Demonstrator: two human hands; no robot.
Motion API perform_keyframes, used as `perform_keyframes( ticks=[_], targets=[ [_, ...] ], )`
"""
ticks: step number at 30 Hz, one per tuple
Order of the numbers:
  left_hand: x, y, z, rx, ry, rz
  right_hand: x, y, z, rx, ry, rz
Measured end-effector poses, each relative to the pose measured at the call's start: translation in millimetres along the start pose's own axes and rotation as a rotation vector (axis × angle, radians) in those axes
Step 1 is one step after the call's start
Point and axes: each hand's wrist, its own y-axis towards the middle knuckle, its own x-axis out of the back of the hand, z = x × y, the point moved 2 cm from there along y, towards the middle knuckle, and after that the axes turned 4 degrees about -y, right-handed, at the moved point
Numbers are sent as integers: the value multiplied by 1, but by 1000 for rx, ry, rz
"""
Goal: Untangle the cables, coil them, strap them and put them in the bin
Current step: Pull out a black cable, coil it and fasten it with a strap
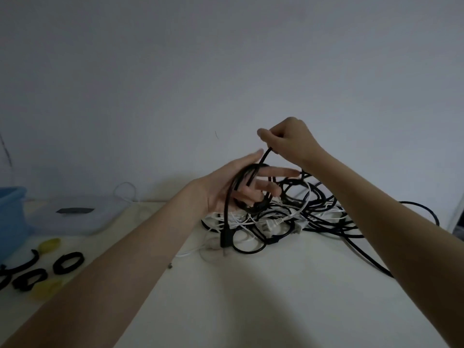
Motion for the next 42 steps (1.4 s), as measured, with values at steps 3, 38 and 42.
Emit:
perform_keyframes(
  ticks=[3, 38, 42],
  targets=[
    [1, -4, -15, -80, -17, 30, -10, -10, -12, -168, 294, 160],
    [-10, -33, -51, -445, -327, -112, -26, 7, -28, -472, -236, 447],
    [1, -29, -53, -571, -463, -248, -27, -21, -21, -422, -267, 917]
  ],
)
